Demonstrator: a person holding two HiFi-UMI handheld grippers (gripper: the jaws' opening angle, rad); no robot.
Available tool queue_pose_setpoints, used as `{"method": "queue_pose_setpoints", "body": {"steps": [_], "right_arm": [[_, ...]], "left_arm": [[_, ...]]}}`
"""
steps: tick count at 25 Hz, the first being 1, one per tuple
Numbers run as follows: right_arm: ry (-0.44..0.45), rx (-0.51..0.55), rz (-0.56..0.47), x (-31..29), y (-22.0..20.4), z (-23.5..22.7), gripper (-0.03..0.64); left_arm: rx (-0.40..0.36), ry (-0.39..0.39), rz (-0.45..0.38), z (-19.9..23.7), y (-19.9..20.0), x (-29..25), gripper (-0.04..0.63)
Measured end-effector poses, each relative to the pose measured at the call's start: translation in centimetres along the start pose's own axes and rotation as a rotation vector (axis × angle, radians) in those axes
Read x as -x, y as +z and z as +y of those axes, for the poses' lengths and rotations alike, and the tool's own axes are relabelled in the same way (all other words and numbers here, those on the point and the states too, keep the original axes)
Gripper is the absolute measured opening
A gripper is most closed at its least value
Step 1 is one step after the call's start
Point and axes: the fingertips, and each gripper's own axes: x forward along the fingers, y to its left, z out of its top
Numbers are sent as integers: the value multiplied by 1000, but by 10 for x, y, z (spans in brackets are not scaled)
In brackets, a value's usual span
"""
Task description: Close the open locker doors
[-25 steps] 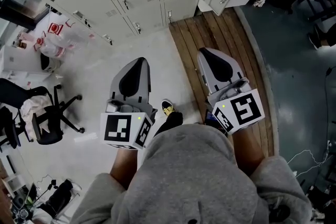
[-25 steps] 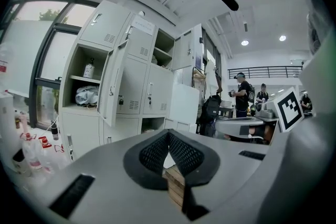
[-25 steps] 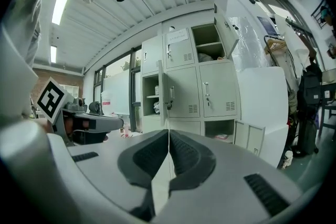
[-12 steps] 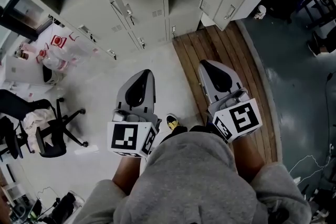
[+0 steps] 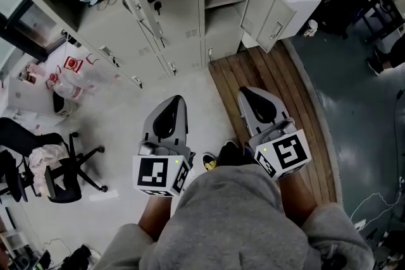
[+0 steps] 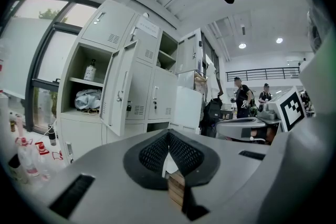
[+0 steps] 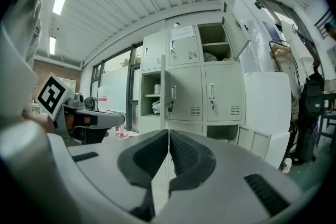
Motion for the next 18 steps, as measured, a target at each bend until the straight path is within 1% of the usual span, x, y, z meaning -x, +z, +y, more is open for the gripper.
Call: {"method": "queue_pose_setpoints", "body": {"steps": [4,9,13,18], "right_arm": [[-8,9,2,-6,3,-4,29],[-13,5,-19,-20,5,-18,29],[-13,-1,-32,-38,7,-35,29],[-18,5,-43,-63,16,-66,29]], "left_arm": [[-4,17,-3,7,3,0,9],[-14,36,-6,18,6,-10,9],[-30,44,-10,26,13,-31,9],[-45,35,-15,31,29,-71,9]]}}
